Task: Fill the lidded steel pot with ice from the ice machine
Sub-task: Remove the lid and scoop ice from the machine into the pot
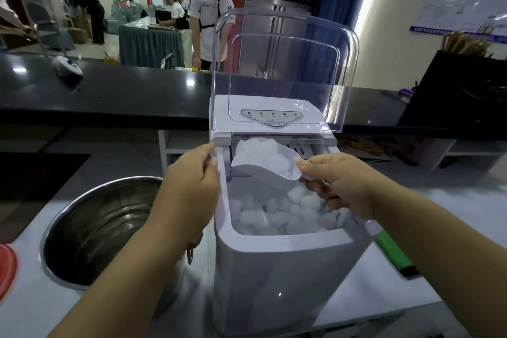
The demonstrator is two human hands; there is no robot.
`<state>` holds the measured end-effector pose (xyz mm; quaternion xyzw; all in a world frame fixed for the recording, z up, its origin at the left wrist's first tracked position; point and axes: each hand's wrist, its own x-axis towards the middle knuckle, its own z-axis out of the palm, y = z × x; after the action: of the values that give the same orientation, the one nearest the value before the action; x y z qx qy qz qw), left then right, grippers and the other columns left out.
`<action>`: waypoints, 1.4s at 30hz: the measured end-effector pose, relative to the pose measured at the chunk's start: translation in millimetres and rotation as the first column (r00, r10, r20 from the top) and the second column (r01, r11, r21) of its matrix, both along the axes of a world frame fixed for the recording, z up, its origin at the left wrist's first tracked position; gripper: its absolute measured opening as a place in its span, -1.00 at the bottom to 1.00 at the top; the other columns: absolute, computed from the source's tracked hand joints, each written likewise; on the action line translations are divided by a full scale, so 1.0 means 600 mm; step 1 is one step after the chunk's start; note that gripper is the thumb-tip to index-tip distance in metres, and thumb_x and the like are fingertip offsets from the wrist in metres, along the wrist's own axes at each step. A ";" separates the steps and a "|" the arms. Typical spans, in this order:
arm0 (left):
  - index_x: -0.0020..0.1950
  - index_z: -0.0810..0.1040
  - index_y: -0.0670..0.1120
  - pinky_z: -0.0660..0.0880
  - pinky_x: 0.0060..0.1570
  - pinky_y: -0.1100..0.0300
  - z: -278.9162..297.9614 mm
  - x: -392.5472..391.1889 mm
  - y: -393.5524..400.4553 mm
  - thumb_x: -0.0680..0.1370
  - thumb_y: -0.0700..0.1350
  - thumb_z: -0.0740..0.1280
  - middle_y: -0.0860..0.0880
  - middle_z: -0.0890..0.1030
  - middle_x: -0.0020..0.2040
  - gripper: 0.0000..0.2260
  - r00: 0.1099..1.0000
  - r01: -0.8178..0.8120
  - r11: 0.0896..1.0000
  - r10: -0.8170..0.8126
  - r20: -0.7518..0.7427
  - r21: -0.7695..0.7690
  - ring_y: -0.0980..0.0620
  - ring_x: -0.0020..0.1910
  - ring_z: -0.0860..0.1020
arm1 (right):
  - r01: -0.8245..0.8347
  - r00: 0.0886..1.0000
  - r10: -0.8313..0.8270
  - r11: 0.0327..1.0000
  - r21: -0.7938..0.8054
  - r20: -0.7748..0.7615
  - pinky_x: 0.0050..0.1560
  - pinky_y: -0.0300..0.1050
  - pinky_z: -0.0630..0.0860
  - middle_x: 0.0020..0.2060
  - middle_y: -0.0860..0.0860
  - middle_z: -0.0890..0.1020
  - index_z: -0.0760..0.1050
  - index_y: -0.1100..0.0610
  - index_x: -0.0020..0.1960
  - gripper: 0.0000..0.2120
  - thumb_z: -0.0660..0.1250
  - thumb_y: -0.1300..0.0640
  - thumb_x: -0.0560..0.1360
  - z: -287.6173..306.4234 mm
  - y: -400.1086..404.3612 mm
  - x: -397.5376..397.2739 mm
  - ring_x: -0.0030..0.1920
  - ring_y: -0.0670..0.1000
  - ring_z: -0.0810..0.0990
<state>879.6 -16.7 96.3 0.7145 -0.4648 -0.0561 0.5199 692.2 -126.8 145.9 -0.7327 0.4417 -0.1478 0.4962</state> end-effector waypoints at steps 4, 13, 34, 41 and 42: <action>0.05 0.58 0.02 0.40 -0.21 0.37 0.004 0.021 0.030 0.58 -0.11 0.22 0.15 0.60 -0.13 -0.84 0.996 -0.044 0.998 0.048 0.069 -0.048 0.21 -0.13 0.54 | -0.025 0.997 0.025 1.000 -0.002 0.069 -0.50 -0.25 0.10 -0.49 -0.01 0.32 0.52 0.19 -0.24 -0.63 0.24 -0.08 0.55 0.009 0.012 0.017 -0.51 -0.09 0.15; 0.08 0.60 -0.14 0.39 -0.03 0.20 -0.023 0.132 0.132 0.53 -0.18 0.32 -0.04 0.60 -0.03 -0.84 0.914 -0.379 0.925 0.378 0.150 -0.018 0.01 -0.04 0.53 | -0.112 0.994 0.111 0.986 -0.125 -0.015 -0.46 -0.20 0.18 -0.43 0.09 0.38 0.56 0.39 -0.01 -0.53 0.29 -0.08 0.52 0.050 0.044 0.114 -0.49 -0.06 0.22; 0.02 0.54 0.00 0.32 -0.07 0.14 -0.099 0.219 0.164 0.59 -0.19 0.17 0.08 0.52 -0.16 -0.82 0.913 -0.317 0.905 0.373 -0.168 0.284 -0.01 -0.05 0.46 | -0.489 0.836 0.107 0.589 -0.643 -0.537 -0.12 -0.07 0.55 -0.28 0.00 0.57 0.49 0.04 -0.16 -0.70 0.27 -0.19 0.50 0.017 0.084 0.243 -0.24 -0.02 0.53; 0.13 0.57 -0.11 0.45 0.03 0.06 -0.083 0.228 0.168 0.58 -0.09 0.24 -0.05 0.60 -0.04 -0.79 0.930 -0.341 0.883 0.367 -0.021 0.323 -0.07 0.01 0.51 | -0.327 0.941 0.185 0.706 -0.628 -0.282 -0.26 -0.19 0.47 -0.35 -0.01 0.55 0.50 0.04 -0.24 -0.68 0.23 -0.17 0.52 0.014 0.072 0.226 -0.30 -0.06 0.51; 0.13 0.58 -0.11 0.46 0.06 0.05 -0.077 0.229 0.168 0.57 -0.08 0.25 -0.09 0.61 0.00 -0.79 0.930 -0.350 0.883 0.367 0.004 0.313 -0.07 0.02 0.52 | -0.297 0.953 0.189 0.729 -0.616 -0.236 -0.28 -0.21 0.45 -0.35 0.00 0.56 0.50 0.04 -0.24 -0.68 0.22 -0.16 0.53 0.016 0.071 0.220 -0.31 -0.06 0.51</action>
<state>1017.2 84.1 50.1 0.8585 -0.2956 -0.0506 0.4160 824.4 -84.3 155.2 -0.9190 0.3012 -0.1660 0.1928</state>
